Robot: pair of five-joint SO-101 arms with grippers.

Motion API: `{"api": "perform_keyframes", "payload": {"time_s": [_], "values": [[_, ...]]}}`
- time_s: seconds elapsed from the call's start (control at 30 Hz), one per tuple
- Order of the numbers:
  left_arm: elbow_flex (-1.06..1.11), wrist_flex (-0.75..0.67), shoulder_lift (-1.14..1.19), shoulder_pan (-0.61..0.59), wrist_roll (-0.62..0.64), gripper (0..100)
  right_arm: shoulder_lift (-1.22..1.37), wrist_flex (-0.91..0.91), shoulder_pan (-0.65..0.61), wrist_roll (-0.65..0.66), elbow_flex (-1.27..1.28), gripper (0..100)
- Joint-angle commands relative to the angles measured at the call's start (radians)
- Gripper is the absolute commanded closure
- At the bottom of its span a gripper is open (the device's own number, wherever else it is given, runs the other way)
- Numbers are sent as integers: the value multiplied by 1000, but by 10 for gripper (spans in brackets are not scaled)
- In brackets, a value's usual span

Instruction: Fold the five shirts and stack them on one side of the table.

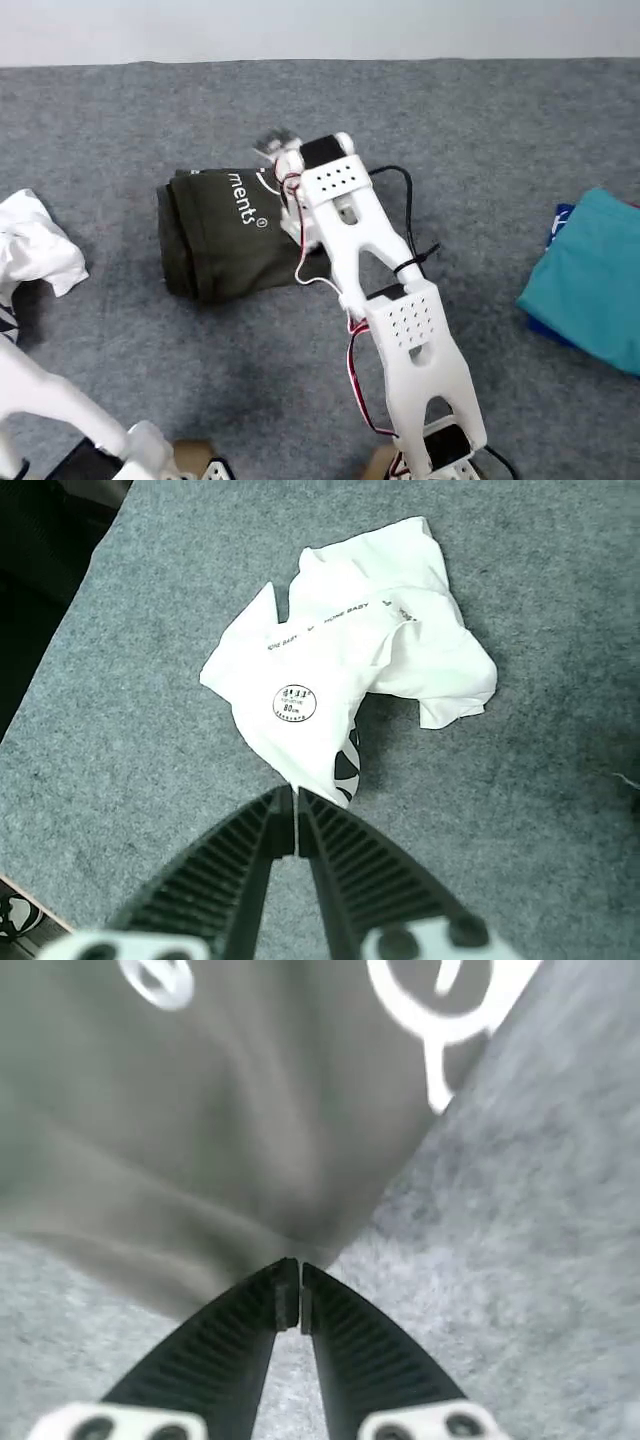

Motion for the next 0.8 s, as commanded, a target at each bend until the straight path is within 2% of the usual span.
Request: {"api": "perform_keyframes", "payload": {"time_s": [0.0,0.2,0.43,0.63,0.77], "values": [[-2,-15,-25,28,-8,982,-107,35,-59,-2,-127,987],[8,-12,-26,81,-11,982,-97,-38,-107,-2,-262,977],[22,-12,-26,75,-9,982,-2,-335,-183,-9,-288,768],[62,-11,-29,72,-11,982,114,-559,-269,-2,-285,768],[62,-11,-31,72,-11,982,194,-665,-283,-2,-287,768]]}}
